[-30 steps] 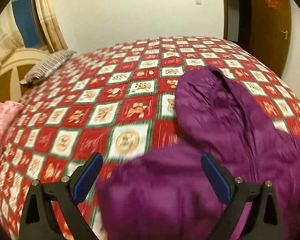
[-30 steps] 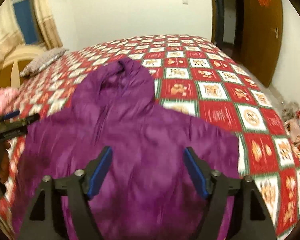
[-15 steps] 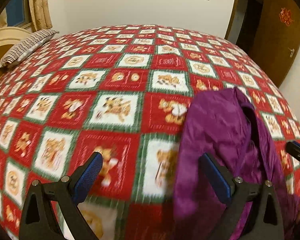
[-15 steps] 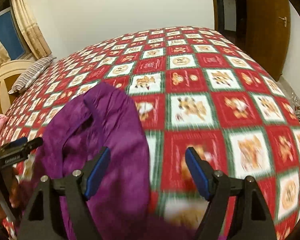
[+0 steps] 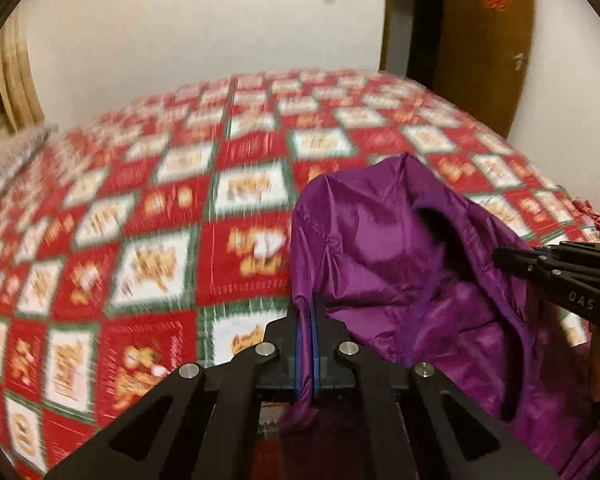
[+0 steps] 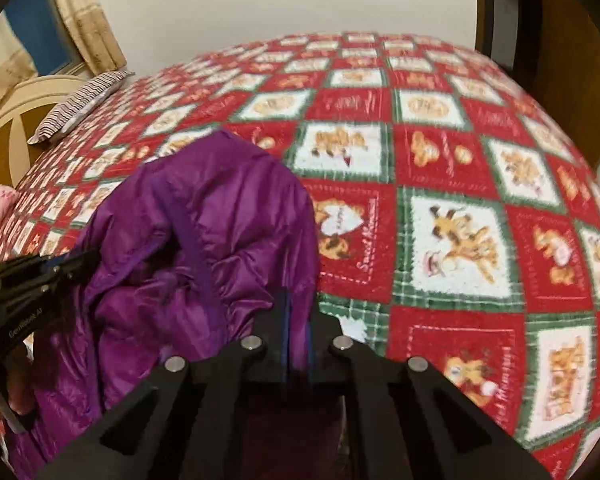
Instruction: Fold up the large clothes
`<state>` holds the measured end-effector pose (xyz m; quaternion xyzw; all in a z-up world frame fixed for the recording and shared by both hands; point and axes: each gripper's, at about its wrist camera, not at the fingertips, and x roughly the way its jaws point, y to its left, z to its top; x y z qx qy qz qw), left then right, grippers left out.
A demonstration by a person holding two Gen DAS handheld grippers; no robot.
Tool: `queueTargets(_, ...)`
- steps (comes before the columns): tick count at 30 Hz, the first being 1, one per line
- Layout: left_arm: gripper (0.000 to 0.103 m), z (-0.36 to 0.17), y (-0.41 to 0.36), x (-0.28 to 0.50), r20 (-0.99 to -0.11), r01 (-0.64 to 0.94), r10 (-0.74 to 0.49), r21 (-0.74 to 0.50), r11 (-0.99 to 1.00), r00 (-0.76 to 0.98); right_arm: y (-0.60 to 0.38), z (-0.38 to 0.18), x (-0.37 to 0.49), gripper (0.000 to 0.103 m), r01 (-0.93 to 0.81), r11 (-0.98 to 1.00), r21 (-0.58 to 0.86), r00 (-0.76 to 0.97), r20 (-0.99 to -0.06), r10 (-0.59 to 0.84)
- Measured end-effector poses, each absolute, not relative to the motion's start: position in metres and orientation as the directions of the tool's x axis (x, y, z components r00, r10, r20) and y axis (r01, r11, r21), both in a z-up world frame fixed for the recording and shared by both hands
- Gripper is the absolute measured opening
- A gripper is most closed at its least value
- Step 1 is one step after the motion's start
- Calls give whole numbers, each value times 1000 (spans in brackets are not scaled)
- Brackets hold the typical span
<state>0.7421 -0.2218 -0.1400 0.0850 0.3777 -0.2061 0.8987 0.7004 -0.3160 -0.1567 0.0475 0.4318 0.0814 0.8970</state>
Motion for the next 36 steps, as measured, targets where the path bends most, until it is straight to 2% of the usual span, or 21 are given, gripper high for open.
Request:
queueTargets(8,2,-76,-199,669,-573,497,-412,-10,868,708,-318,-100,622,6,-141,984,112,747,-640,180)
queueTargets(14,2,-62,-178,604,-511,516,-459,-37,856,727,-311,-76,554,6,-164,982,98,801,-568,191)
queueTargets(20,2,-62,-162,533,-469,545,-495,-35,838,732,-312,-73,501,5,-175,973,152,812,-536,230)
queueTargets(24,2,-78,-154,498,-485,559,-496,-17,829,721,-310,-82,464,4,-195,966,171,801,-540,257)
queueTargets(30,2,-116,-146,464,-542,565,-471,10,825,696,-310,-120,431,4,-189,965,181,754,-603,261)
queueTargets(36,3,-145,-143,461,-657,527,-363,62,847,661,-314,-148,417,5,-183,970,163,689,-683,244)
